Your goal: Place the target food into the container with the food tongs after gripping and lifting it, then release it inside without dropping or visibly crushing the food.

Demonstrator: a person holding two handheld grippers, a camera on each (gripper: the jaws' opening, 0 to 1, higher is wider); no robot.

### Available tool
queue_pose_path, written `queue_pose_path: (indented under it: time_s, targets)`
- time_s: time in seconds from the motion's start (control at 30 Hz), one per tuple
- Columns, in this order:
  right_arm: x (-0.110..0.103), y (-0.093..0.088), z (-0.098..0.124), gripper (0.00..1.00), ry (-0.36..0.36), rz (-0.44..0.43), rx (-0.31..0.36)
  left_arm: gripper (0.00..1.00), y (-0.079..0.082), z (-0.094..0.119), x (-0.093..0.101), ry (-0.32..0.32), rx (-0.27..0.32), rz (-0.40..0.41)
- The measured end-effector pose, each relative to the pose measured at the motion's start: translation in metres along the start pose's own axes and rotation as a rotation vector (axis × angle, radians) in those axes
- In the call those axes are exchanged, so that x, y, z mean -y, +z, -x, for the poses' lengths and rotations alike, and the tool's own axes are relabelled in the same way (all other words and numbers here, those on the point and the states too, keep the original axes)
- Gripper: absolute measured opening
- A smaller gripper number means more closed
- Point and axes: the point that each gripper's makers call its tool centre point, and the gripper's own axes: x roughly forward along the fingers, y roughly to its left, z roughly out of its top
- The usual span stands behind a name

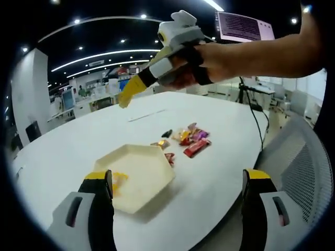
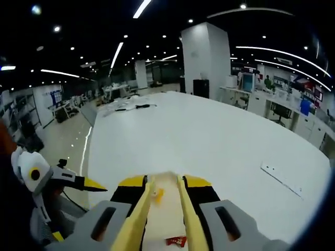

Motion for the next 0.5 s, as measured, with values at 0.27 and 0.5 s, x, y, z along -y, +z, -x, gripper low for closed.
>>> queue_pose_path:
  time_s: [0.27,0.5]
  targets:
    - [0.012,-0.027,0.025,0.26,-0.037,0.009,0.035,0.99,-0.002,-0.001,0.003,-0.012,-0.012,-0.003]
    - [0.013,-0.047,0.032,0.26,-0.054,0.024,0.047,0.99,-0.004,-0.002,0.002,-0.010,-0.019,-0.003]
